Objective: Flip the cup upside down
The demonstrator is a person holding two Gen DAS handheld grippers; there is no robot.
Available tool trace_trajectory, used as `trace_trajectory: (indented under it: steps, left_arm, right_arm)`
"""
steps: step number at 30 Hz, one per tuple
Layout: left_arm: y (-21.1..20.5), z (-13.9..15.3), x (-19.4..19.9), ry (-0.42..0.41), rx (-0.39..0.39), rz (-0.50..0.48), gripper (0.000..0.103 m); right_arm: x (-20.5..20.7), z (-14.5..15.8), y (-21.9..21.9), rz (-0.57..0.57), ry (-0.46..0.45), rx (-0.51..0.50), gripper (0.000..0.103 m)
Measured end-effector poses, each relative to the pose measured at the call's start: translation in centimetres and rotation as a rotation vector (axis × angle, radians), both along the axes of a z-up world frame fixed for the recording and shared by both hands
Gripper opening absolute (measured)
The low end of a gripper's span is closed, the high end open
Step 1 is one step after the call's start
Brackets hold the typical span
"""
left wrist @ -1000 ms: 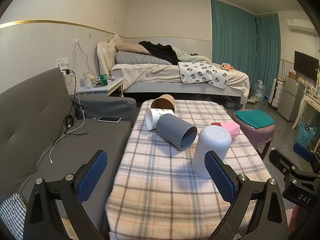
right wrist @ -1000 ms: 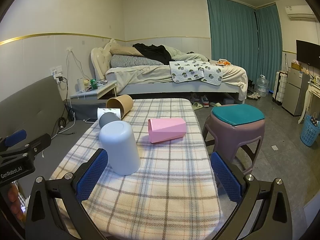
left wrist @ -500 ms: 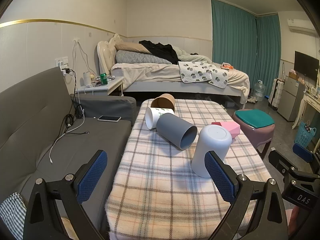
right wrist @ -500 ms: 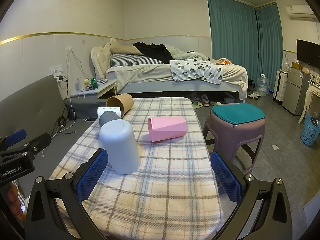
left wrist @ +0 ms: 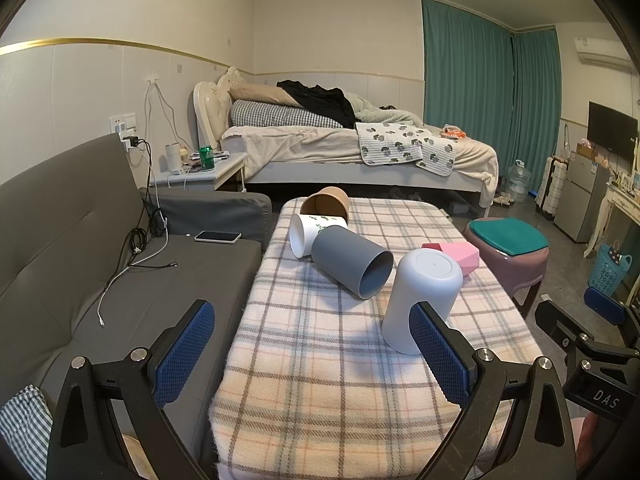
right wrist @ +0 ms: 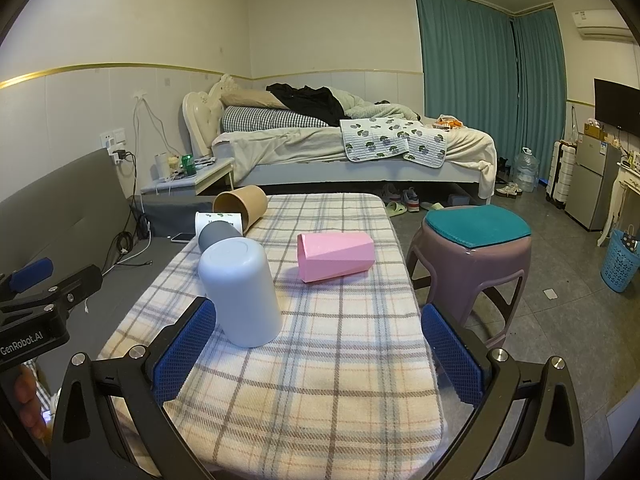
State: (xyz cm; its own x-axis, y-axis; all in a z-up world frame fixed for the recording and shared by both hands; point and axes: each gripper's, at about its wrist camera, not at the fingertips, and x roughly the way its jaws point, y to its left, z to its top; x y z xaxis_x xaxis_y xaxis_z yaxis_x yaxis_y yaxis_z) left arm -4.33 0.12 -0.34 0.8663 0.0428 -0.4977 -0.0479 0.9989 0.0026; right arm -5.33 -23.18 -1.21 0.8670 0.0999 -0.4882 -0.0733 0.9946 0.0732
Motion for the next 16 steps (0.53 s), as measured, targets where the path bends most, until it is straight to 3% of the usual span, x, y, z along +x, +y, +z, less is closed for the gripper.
trace_trajectory:
  steps: [16]
  left_arm:
    - [-0.15,-0.11,0.03,-0.004,-0.001,-0.003,0.101]
  right_arm:
    - [-0.11,-0.43,0.16,0.004,0.01,0.0,0.103]
